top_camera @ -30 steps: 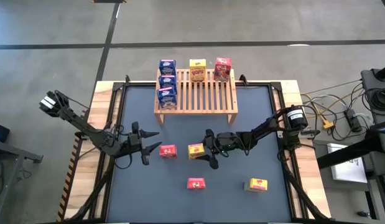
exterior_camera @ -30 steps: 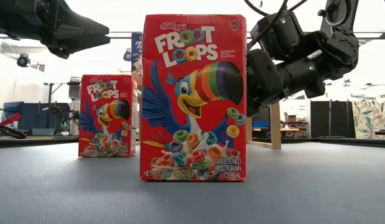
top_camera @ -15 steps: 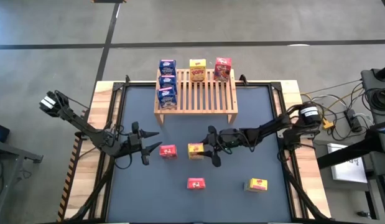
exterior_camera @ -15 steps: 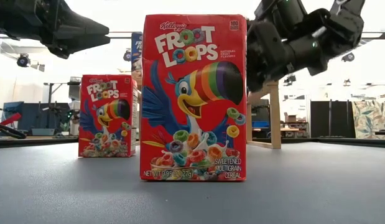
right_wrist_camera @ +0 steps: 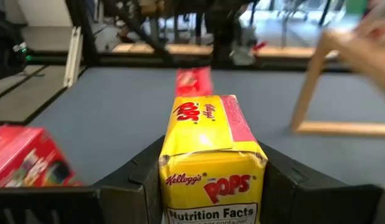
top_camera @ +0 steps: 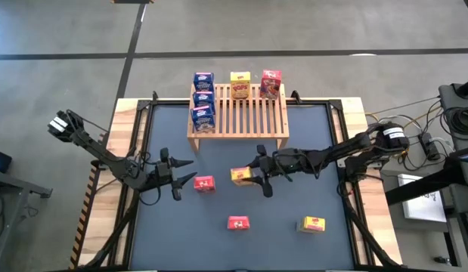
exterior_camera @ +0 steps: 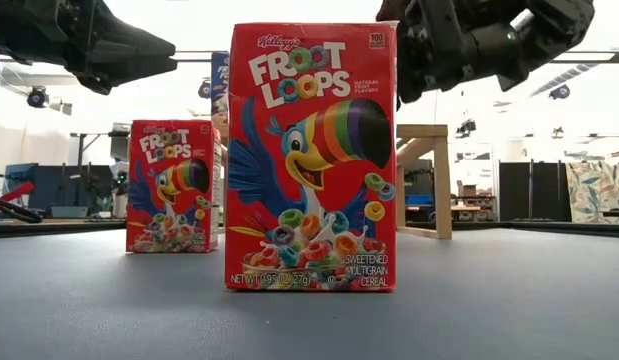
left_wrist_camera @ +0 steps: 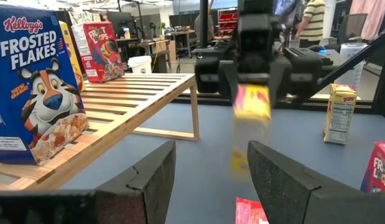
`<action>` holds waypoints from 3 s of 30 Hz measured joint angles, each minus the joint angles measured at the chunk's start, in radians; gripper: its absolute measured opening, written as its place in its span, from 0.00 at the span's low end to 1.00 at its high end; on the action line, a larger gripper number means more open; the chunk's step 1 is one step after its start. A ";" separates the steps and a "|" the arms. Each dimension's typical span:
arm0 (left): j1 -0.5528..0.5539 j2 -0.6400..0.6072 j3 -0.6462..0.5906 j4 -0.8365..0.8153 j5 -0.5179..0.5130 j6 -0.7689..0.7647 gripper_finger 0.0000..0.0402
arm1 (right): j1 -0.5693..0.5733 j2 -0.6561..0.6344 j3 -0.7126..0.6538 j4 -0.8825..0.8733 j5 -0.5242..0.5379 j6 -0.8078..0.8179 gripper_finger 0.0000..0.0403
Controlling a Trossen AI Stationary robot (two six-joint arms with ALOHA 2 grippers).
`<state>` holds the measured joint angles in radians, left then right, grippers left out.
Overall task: Stack cereal on shelf
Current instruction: Put the top yellow cereal box on the shelf aligned with the yellow cereal box
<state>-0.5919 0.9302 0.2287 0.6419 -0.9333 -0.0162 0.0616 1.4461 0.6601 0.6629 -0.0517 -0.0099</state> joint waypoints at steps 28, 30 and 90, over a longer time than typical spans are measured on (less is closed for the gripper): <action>0.013 0.000 0.000 -0.001 0.000 0.012 0.46 | -0.631 -0.029 0.260 0.018 -0.545 -0.008 0.41; 0.013 0.000 0.000 -0.003 0.000 0.012 0.46 | -0.648 0.010 0.314 -0.038 -0.564 -0.025 0.41; 0.013 0.000 -0.001 -0.031 0.000 0.006 0.46 | -0.688 0.095 0.473 -0.267 -0.581 -0.119 0.54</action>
<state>-0.5786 0.9302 0.2276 0.6113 -0.9333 -0.0102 -0.6262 1.5411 1.1336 0.3955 -0.6323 -0.1287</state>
